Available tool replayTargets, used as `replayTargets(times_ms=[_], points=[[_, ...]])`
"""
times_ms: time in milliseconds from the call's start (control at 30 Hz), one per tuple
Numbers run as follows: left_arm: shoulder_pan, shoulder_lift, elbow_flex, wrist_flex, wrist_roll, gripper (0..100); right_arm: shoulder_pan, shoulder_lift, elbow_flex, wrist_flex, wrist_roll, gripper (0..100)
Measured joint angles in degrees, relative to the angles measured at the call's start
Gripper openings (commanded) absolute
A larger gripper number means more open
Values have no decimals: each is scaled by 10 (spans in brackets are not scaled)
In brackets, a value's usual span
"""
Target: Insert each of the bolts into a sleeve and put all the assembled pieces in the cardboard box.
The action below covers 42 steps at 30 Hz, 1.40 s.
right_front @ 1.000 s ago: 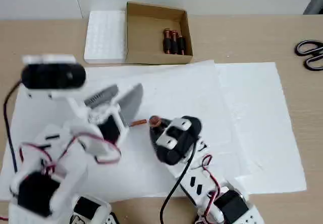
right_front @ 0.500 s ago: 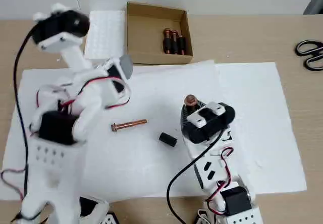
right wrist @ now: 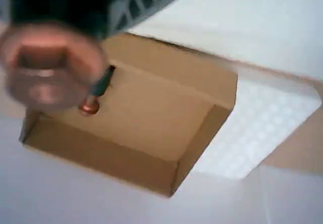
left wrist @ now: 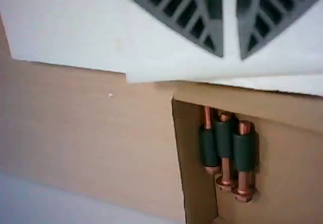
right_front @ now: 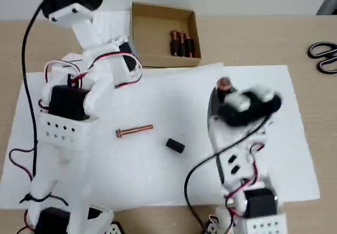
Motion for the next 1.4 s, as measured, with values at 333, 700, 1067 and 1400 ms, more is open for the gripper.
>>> replayTargets(times_ms=[333,700,1067,1400], points=[[-55,104,-40,0,0,6,5,402,-290,102,-73,4],[-61,151,-40,33,0,6,0,751,-527,176,-73,5],[-62,152,-40,33,0,6,-23,1067,-888,118,-73,5],[-62,152,-40,68,0,6,-44,1344,-1161,0,-73,6]])
